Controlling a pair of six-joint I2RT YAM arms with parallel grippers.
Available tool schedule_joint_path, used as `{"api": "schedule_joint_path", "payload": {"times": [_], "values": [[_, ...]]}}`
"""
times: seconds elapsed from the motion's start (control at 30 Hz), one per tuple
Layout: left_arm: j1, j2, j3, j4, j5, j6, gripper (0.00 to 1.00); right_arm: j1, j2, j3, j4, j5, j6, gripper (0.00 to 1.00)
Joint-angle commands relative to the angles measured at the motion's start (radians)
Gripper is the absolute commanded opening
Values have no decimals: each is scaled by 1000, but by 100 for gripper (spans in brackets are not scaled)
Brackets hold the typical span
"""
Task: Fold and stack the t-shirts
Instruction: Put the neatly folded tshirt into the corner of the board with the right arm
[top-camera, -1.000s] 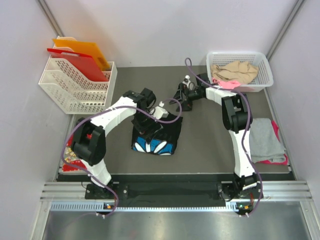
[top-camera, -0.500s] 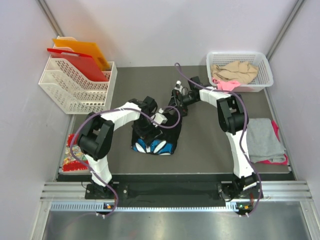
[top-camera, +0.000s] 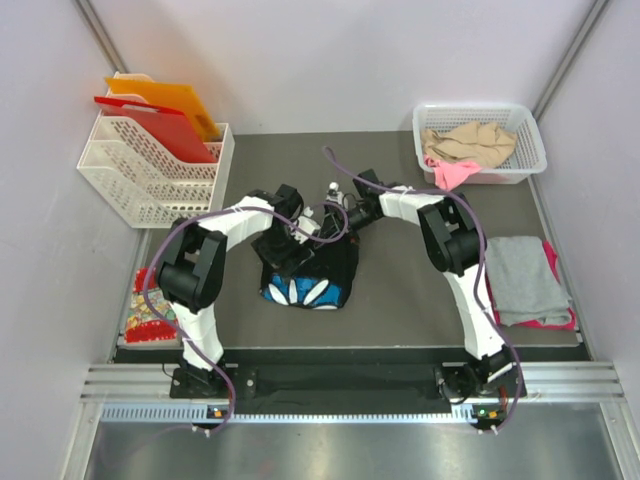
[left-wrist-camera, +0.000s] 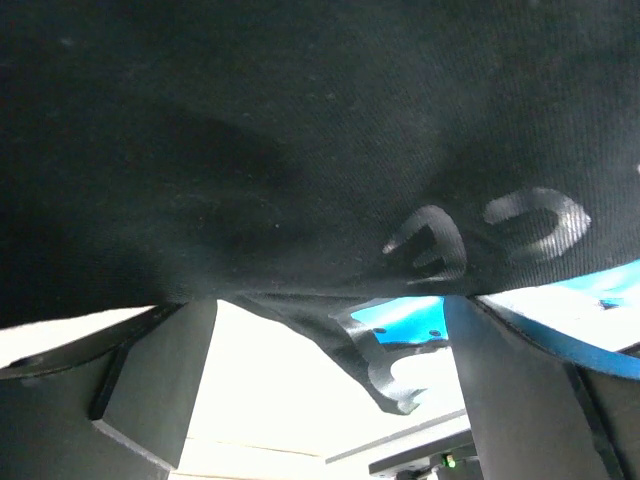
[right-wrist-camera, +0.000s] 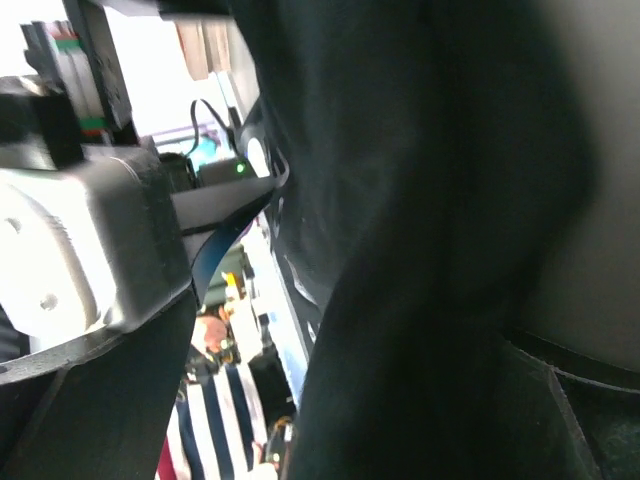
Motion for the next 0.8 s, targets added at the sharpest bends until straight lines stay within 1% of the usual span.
{"api": "schedule_joint_path", "payload": {"times": [0.0, 0.2, 0.37, 0.53, 0.63, 0.7, 0.73, 0.77], "values": [[-7, -29, 37, 37, 5, -11, 99, 64, 71, -47, -5, 138, -31, 100], [-7, -81, 40, 9, 39, -36, 99, 84, 94, -45, 61, 120, 27, 100], [-7, -173, 46, -8, 28, -33, 99, 89, 105, -56, 75, 127, 45, 100], [-7, -273, 32, -22, 25, -40, 99, 83, 91, -78, 78, 224, 33, 100], [-8, -322, 20, -29, 16, -45, 99, 76, 94, -91, 102, 232, 45, 98], [-8, -344, 14, -35, 0, -45, 99, 75, 99, -97, 128, 196, 67, 79], [-8, -360, 12, -43, -7, -45, 99, 73, 107, -93, 128, 192, 73, 54], [-7, -370, 12, -48, -18, -43, 99, 72, 113, -90, 125, 190, 85, 41]]}}
